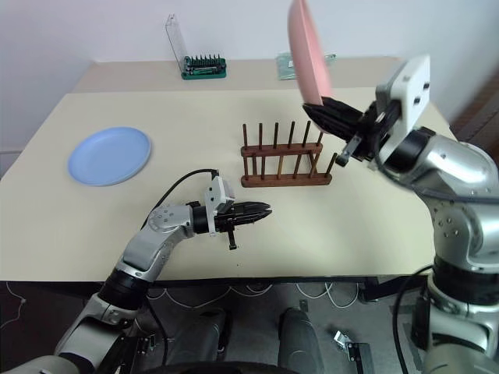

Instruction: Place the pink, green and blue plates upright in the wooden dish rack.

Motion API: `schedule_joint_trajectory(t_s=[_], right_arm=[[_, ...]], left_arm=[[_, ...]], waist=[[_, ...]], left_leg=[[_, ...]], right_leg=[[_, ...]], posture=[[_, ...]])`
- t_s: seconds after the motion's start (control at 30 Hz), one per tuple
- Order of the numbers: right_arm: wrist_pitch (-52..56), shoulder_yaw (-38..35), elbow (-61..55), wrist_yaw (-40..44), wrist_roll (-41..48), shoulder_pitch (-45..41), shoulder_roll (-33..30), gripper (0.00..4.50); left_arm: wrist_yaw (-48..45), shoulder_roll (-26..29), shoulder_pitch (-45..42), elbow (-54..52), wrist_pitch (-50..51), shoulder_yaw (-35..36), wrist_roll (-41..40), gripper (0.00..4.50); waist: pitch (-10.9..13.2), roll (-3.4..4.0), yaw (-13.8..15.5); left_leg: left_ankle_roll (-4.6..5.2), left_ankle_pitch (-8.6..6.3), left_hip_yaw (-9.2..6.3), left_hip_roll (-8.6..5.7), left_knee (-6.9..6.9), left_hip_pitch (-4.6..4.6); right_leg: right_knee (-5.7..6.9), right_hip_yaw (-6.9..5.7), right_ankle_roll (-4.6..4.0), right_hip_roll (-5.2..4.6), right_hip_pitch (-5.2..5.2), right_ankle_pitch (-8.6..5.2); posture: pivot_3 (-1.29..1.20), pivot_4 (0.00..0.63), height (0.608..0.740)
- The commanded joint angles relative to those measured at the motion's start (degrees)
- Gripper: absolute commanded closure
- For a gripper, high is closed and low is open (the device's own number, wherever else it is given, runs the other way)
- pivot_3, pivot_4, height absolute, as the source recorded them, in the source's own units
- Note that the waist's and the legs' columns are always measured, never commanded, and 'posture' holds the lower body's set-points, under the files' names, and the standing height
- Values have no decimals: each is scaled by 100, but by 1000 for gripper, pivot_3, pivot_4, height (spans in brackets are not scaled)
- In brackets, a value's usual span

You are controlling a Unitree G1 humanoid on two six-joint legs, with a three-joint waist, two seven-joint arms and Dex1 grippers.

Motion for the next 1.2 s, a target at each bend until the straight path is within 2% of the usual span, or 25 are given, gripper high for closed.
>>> schedule_joint_trajectory(t_s=[0.03,0.27,0.87,1.2], right_arm=[[119,-141,622,-6,337,-264,61,4485],[184,-239,1578,19,697,-480,190,4485],[505,-748,1949,-368,1500,42,352,4485],[319,-561,2503,-547,1137,94,413,4485]], left_arm=[[24,-10,-76,-108,-114,82,-29,4045],[179,90,110,-326,10,191,-94,4045],[155,142,60,-315,66,220,-135,4045],[181,171,75,-348,113,249,-126,4045]], waist=[[0,1,28],[0,6,11],[0,7,6],[-1,8,-81]], left_leg=[[0,0,1,0,-1,0],[0,0,4,2,-9,1],[0,0,6,2,-8,0],[1,0,6,3,-8,1]], right_leg=[[0,0,0,0,-1,0],[7,1,0,1,-12,0],[10,2,0,2,-13,0],[12,2,0,2,-13,0]], posture=[[0,150,740],[0,150,740],[0,150,740],[0,150,740]])
